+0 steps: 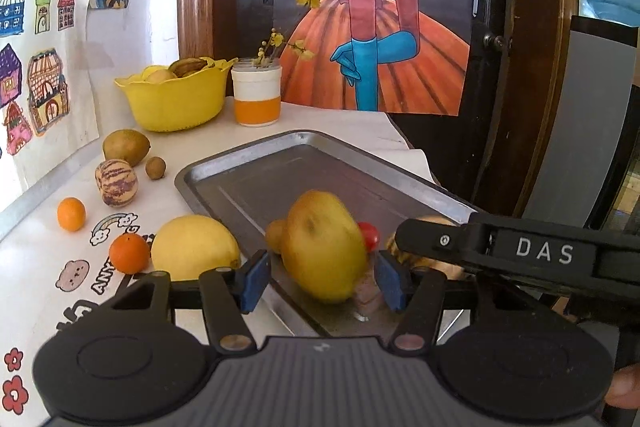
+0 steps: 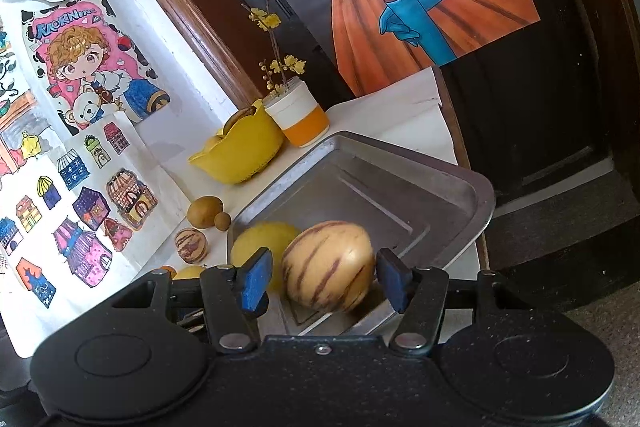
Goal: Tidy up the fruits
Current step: 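Carry the pear into the tray and open the left tool while the right tool releases the pepino there, then grasp the mandarin orange with the left tool while the right tool grasps the lemon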
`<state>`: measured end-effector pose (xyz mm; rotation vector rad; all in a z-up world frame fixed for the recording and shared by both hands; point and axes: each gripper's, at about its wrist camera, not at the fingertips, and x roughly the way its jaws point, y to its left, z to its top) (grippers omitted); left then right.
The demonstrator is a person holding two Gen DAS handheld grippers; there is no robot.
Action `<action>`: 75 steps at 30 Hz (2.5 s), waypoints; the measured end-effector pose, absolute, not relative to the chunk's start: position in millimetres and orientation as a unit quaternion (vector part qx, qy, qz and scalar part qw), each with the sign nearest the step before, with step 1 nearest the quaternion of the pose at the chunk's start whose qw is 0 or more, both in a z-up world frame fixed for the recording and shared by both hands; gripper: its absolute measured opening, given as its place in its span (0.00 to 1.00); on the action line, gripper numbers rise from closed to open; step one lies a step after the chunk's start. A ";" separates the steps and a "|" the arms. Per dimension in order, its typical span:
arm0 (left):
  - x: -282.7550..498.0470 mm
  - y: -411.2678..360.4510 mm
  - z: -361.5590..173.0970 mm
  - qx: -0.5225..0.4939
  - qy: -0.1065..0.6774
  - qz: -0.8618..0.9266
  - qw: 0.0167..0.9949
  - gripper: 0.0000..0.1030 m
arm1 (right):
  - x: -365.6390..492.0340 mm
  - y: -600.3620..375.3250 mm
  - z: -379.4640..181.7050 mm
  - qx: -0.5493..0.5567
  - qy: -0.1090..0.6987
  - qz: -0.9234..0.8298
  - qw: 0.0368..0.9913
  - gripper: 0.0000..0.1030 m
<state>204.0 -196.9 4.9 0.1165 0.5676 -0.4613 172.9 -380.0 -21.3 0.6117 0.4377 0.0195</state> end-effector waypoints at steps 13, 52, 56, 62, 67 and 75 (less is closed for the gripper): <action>184.4 -177.8 22.9 0.033 0.258 -0.212 0.942 0.82 | 150.5 -372.2 7.3 0.274 0.172 0.001 0.946 0.90; 127.2 46.8 28.4 -0.123 0.277 0.020 0.953 0.99 | 133.0 -200.6 34.7 0.058 0.281 0.108 0.952 0.99; 140.5 55.3 26.8 -0.115 0.289 0.017 0.950 0.99 | 150.4 -194.7 36.4 0.021 0.285 0.109 0.952 0.99; 168.3 51.3 26.9 -0.096 0.308 -0.001 0.947 0.99 | 175.1 -198.1 35.4 -0.036 0.287 0.112 0.951 0.99; 190.9 34.9 29.1 -0.064 0.318 -0.032 0.945 0.99 | 197.1 -207.5 34.0 -0.088 0.279 0.120 0.949 0.99; 244.5 7.1 24.1 -0.072 0.357 -0.099 0.926 0.99 | 230.4 -210.2 26.3 -0.197 0.243 0.167 0.935 0.99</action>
